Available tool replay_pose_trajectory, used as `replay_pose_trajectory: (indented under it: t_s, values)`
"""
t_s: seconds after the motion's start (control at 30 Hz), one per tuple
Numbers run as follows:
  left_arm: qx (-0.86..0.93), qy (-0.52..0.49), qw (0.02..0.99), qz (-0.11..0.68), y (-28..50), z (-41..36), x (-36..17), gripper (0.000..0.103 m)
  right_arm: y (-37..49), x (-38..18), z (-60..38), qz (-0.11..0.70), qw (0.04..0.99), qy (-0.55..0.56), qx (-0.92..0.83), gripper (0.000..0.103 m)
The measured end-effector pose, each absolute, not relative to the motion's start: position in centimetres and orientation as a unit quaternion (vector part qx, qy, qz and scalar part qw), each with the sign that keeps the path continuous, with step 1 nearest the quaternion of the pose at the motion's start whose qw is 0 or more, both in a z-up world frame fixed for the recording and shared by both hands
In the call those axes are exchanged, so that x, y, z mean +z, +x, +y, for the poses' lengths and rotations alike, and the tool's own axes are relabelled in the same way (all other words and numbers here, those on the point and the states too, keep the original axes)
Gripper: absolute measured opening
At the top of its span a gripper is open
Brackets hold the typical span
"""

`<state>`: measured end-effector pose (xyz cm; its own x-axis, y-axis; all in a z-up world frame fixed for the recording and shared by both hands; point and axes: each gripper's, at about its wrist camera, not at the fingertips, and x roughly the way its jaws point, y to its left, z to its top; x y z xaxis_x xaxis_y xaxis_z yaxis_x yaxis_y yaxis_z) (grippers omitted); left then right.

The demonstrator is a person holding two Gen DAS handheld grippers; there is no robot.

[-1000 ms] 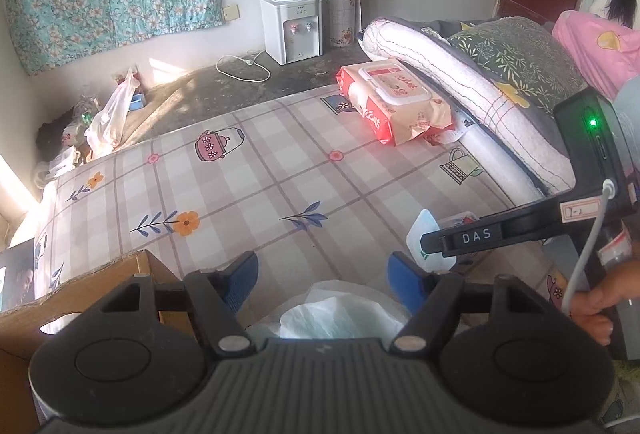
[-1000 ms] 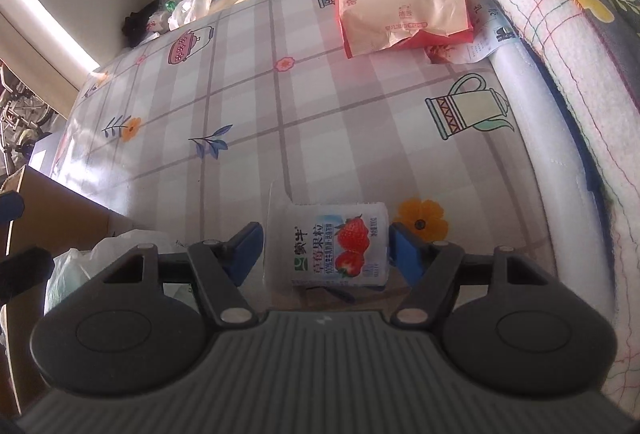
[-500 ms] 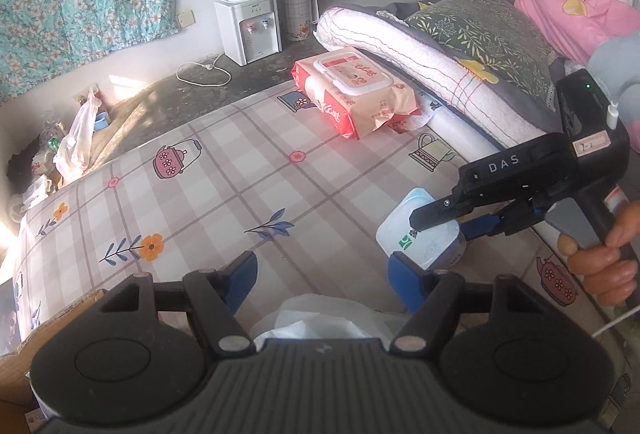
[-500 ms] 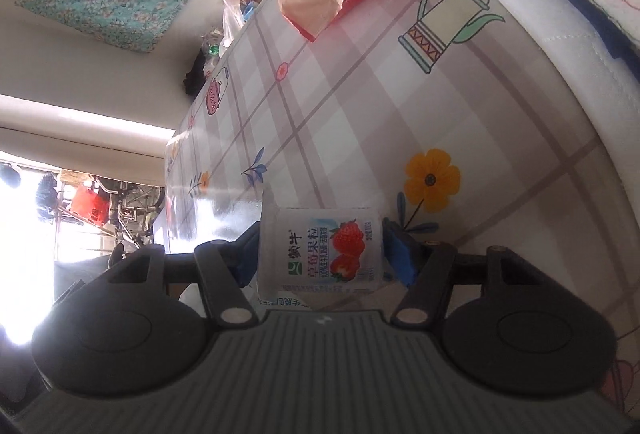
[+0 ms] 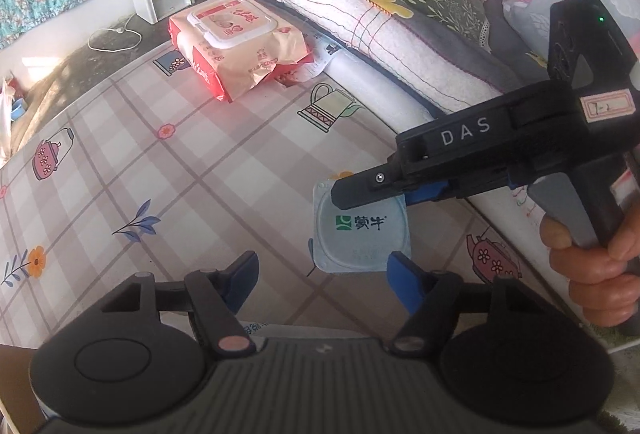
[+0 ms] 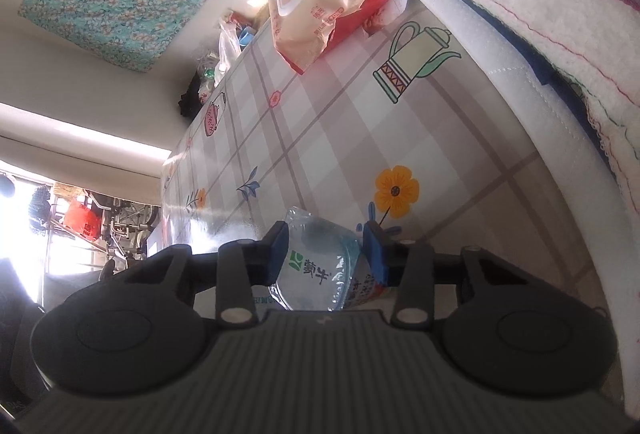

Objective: Organize soft objects
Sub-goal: 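Reach the right gripper to the white yogurt cup and grasp it, then carry the yogurt cup with the right gripper and lower it into the box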

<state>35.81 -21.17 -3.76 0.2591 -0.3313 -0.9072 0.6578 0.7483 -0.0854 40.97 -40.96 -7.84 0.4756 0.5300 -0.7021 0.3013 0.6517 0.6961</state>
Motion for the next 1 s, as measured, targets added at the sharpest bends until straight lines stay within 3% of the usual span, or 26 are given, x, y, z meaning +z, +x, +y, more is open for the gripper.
replay_pose_trajectory:
  t_s: [0.17, 0.27, 0.5, 1.0]
  values:
    - [-0.318, 0.097, 0.752, 0.569, 37.7, -21.7, -5.4, 0.064, 40.0, -8.3, -41.8, 0.504, 0.746, 0.428, 0.076, 0.030]
    - [-0.319, 0.063, 0.746, 0.582, 38.2, -21.7, -5.6, 0.055, 39.7, -8.5, -42.1, 0.502, 0.742, 0.438, 0.077, 0.026]
    - [-0.288, 0.043, 0.750, 0.595, 38.3, -21.9, -5.0, 0.041, 39.3, -7.9, -42.2, 0.496, 0.745, 0.440, 0.072, 0.024]
    - [-0.282, -0.023, 0.773, 0.568, 34.1, -19.0, 1.2, 0.039, 35.5, -2.3, -41.5, 0.464, 0.759, 0.446, 0.093, 0.024]
